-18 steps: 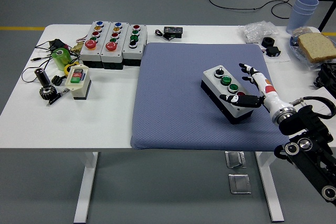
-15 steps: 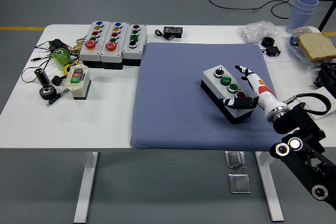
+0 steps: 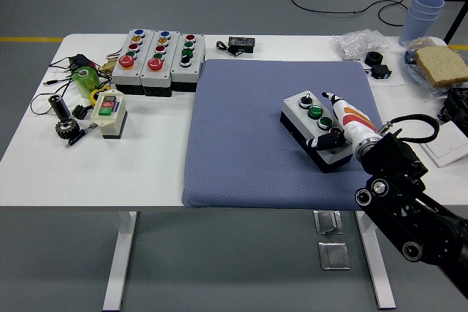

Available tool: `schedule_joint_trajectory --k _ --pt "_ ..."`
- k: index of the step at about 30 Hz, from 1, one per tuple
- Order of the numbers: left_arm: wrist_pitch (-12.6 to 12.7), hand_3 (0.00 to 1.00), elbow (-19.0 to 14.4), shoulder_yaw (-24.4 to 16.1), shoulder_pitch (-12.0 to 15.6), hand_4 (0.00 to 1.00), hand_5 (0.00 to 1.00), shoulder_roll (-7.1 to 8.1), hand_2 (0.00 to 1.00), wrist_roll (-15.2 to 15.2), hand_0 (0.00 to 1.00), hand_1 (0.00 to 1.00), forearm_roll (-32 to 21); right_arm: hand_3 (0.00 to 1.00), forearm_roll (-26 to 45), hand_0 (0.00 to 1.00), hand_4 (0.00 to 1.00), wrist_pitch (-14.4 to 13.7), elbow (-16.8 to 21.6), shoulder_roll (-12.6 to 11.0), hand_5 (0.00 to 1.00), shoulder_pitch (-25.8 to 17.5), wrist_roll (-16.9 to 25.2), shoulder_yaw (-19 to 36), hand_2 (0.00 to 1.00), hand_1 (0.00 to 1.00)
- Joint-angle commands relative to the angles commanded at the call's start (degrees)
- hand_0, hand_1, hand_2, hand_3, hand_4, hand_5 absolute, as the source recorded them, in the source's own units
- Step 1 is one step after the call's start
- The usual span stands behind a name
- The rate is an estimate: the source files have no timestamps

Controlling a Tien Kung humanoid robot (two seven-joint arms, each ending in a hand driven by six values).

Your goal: Pick up the button,place it on the desk,press the button,press the button

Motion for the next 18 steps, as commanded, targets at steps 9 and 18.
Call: schedule_joint_trajectory --k 9,18 --pt "0.0 0.549 0.0 0.1 0.5 0.312 0.85 -0.05 0.642 0.1 0.65 0.648 0.1 0.971 0.0 0.789 0.998 0.3 -3.9 1.3 0.107 2.0 -3.8 -0.6 0.965 0.812" --pt "-0.2 0.548 0.0 0.2 0.8 0.312 0.851 -0.05 0.642 0.1 0.65 0.648 0.6 0.874 -3.0 0.614 0.987 3.7 -5.9 1.0 0.083 4.4 -6.1 -2.6 0.788 0.608"
